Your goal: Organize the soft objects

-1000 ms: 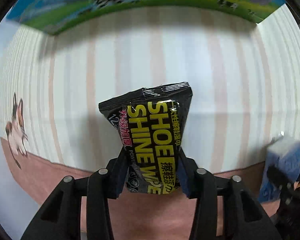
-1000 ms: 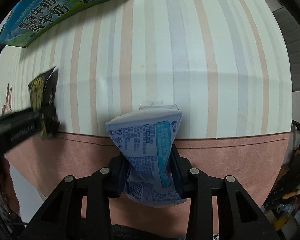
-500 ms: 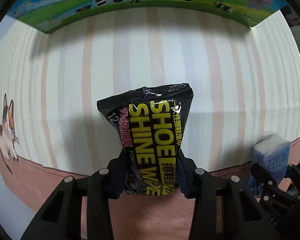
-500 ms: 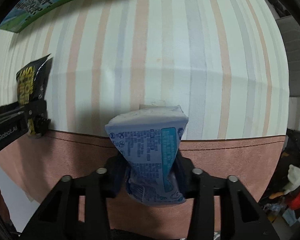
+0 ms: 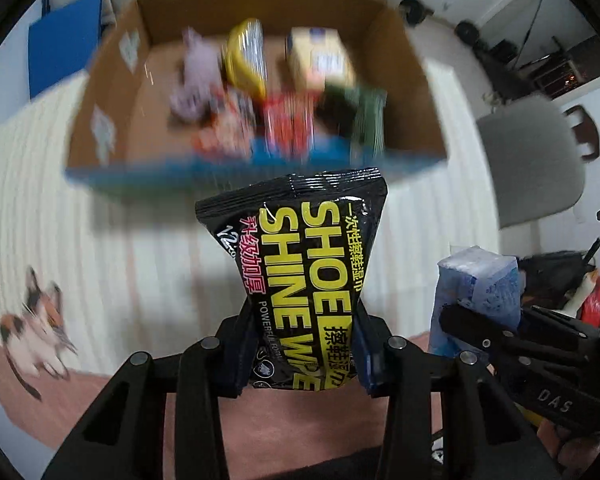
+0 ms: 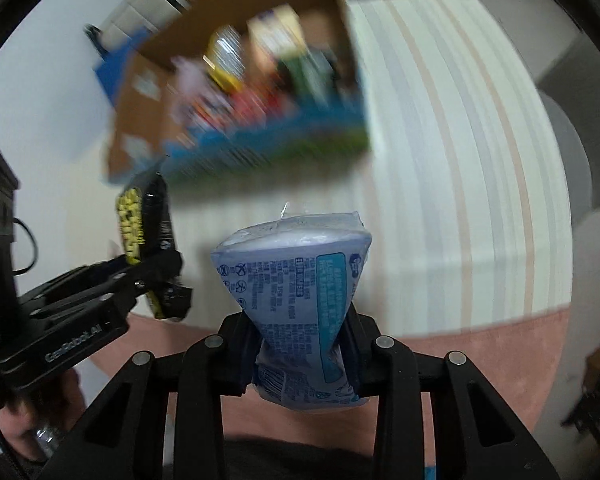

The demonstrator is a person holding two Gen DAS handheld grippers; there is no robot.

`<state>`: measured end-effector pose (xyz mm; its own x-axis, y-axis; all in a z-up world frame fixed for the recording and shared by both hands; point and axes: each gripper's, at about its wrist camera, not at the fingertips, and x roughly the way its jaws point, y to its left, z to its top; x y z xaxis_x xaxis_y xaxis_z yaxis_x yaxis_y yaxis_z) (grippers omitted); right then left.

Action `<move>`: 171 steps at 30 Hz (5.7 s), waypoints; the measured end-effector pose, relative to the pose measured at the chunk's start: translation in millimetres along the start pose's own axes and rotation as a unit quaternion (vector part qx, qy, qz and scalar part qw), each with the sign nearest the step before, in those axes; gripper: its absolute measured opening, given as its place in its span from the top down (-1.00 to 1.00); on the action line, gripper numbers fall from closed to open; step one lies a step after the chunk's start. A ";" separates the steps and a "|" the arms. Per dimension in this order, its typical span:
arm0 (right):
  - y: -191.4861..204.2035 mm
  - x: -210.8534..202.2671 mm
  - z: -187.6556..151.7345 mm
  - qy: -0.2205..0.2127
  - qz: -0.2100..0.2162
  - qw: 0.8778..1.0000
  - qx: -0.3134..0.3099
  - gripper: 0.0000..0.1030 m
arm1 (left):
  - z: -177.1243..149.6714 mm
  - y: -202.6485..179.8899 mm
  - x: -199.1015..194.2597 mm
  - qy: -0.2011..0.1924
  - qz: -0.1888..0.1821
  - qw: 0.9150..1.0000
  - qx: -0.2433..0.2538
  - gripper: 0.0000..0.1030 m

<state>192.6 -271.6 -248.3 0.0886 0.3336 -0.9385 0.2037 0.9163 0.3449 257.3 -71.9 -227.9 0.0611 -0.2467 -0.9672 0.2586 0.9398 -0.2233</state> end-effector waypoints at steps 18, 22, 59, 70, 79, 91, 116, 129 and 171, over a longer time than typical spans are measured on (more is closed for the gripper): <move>105.1 60.8 186.5 0.004 0.087 0.996 0.024 0.28 | 224.9 88.6 13.2 0.050 0.133 0.990 -0.009 0.27; 117.0 93.7 192.1 0.027 0.089 0.995 0.022 0.28 | 245.2 101.3 44.5 0.079 0.140 0.987 -0.015 0.27; 42.5 31.8 154.5 -0.029 -0.142 0.989 -0.038 -1.00 | 136.0 57.7 24.5 0.007 0.108 0.993 -0.051 -0.99; 30.7 3.8 135.3 -0.064 -0.169 0.982 -0.055 -1.00 | 97.0 29.4 4.1 -0.050 0.125 0.990 -0.048 -0.99; 31.6 -22.7 126.9 -0.090 -0.161 0.981 -0.053 -1.00 | 92.4 19.2 -22.5 -0.079 0.134 0.987 -0.048 -0.99; 46.8 -126.3 47.9 -0.176 -0.135 0.972 -0.078 -1.00 | 27.3 -36.1 -125.2 -0.167 0.141 0.975 -0.029 -0.99; 87.6 -270.6 -95.5 -0.250 -0.102 0.955 -0.124 -1.00 | -95.4 -80.6 -243.3 -0.223 0.111 0.967 -0.044 -0.99; 91.2 -287.4 -98.3 -0.291 -0.146 0.939 -0.113 -1.00 | -100.1 -80.9 -260.3 -0.267 0.117 0.955 -0.050 -0.99; 90.3 -300.3 -94.7 -0.308 -0.159 0.932 -0.111 -1.00 | -102.5 -86.6 -267.5 -0.283 0.130 0.949 -0.047 -0.99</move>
<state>92.1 -268.0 63.4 0.6144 -0.0890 -0.7840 0.1135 0.9933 -0.0238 119.8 -63.0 37.8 0.6266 -0.0669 -0.7765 0.0789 0.9966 -0.0221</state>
